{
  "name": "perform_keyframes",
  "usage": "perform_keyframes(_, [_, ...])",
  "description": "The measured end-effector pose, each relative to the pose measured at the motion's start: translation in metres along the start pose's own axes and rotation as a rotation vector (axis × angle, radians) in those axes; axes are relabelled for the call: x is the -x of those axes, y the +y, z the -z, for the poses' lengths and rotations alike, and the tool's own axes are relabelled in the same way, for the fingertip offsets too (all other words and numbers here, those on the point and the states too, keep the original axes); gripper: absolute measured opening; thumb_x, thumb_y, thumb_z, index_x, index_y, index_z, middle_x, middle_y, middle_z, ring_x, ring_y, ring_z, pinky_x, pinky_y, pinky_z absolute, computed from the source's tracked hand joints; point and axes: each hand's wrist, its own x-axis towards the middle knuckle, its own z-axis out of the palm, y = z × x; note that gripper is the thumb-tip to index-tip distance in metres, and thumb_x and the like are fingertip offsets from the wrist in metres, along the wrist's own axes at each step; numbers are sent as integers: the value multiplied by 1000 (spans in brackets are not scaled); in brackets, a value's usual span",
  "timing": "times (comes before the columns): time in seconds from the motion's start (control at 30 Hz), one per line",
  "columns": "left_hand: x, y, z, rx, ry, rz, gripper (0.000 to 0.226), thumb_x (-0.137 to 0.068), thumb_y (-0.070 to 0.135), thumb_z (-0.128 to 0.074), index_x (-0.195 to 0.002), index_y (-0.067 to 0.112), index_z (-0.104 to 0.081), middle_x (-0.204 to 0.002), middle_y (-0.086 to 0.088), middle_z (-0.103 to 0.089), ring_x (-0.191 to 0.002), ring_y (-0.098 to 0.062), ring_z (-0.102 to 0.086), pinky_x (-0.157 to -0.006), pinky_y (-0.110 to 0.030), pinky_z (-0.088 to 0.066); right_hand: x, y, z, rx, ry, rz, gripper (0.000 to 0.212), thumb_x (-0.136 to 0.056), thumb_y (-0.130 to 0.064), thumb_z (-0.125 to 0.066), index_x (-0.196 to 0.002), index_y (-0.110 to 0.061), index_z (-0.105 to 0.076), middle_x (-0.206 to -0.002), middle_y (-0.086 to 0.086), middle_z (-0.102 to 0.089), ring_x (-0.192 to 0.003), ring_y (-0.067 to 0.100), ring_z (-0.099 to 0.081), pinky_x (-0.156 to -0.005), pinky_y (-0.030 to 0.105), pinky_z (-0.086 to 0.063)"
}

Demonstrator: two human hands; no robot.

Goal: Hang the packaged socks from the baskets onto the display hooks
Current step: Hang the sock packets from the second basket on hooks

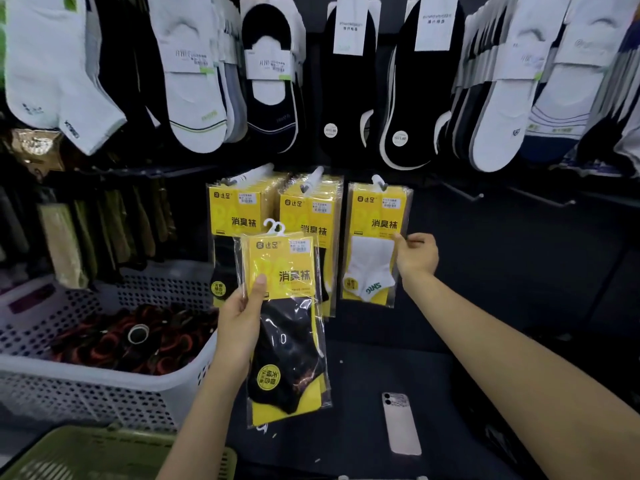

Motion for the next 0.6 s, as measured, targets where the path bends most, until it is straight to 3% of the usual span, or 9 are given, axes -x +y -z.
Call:
perform_keyframes(0.07, [1, -2, -1, 20, 0, -15, 42, -91, 43, -52, -56, 22, -42, -41, 11, -39, -41, -1, -42, -59, -19, -37, 12, 7, 3, 16, 3, 13, 30, -86, -22, -69, -107, -9, -52, -110, 8, -59, -95, 20, -59, -72, 21, -43])
perform_keyframes(0.1, [1, -3, -2, 27, -4, -21, 42, -92, 41, -52, -60, 13, -50, -43, 7, -44, -44, -2, -48, -65, -20, -41, 21, 9, 5, -5, -21, 23, 29, -86, -20, -68, -107, -9, -52, -114, 10, -59, -93, 18, -57, -72, 20, -42])
perform_keyframes(0.13, [1, -4, -2, 37, -10, -20, 41, -92, 42, -53, -78, 3, -53, -47, 6, -50, -49, -2, -54, -73, -19, -44, 33, 10, 7, -42, -72, 22, 24, -87, -19, -66, -104, -11, -52, -114, 10, -59, -94, 18, -57, -72, 19, -44])
perform_keyframes(0.17, [1, -4, -3, 55, -25, -4, 43, -89, 45, -54, -80, 3, -55, -53, 12, -58, -57, 4, -59, -75, -18, -44, 46, 9, 9, -69, -151, 11, 18, -89, -20, -64, -101, -13, -53, -113, 10, -60, -97, 20, -59, -73, 20, -46])
perform_keyframes(0.2, [1, -4, -5, 79, -54, 9, 38, -86, 49, -55, -85, 12, -64, -66, 19, -67, -68, 10, -62, -77, -16, -44, 60, 8, 11, -78, -249, -1, 12, -91, -22, -62, -99, -15, -55, -112, 9, -61, -101, 22, -60, -78, 25, -49])
perform_keyframes(0.27, [3, -4, -10, 117, -104, 24, 36, -79, 53, -57, -101, 27, -68, -94, 18, -73, -90, 7, -65, -82, -18, -45, 86, 2, 15, -85, -454, -13, 10, -93, -27, -58, -97, -17, -59, -108, 7, -63, -97, 19, -62, -84, 30, -52])
perform_keyframes(0.37, [8, -1, -18, 147, -138, 19, 27, -82, 43, -61, -104, 28, -68, -101, 11, -73, -97, -1, -66, -85, -22, -47, 115, -7, 21, -126, -652, -13, 23, -91, -30, -60, -104, -12, -62, -102, 5, -65, -84, 10, -63, -71, 20, -54])
perform_keyframes(0.47, [14, 4, -26, 178, -173, 23, 25, -83, 32, -66, -106, 23, -67, -103, 3, -73, -98, -11, -68, -85, -29, -52, 127, -11, 28, -165, -683, -2, 28, -87, -24, -67, -108, -5, -63, -100, 2, -69, -83, 7, -66, -70, 14, -53])
perform_keyframes(0.6, [18, 8, -32, 160, -168, 20, 20, -86, 35, -61, -101, 23, -67, -95, 6, -75, -90, -6, -69, -78, -21, -54, 125, -12, 42, -218, -672, 3, 18, -89, -18, -65, -106, -12, -65, -99, -4, -72, -86, 3, -68, -72, 12, -52])
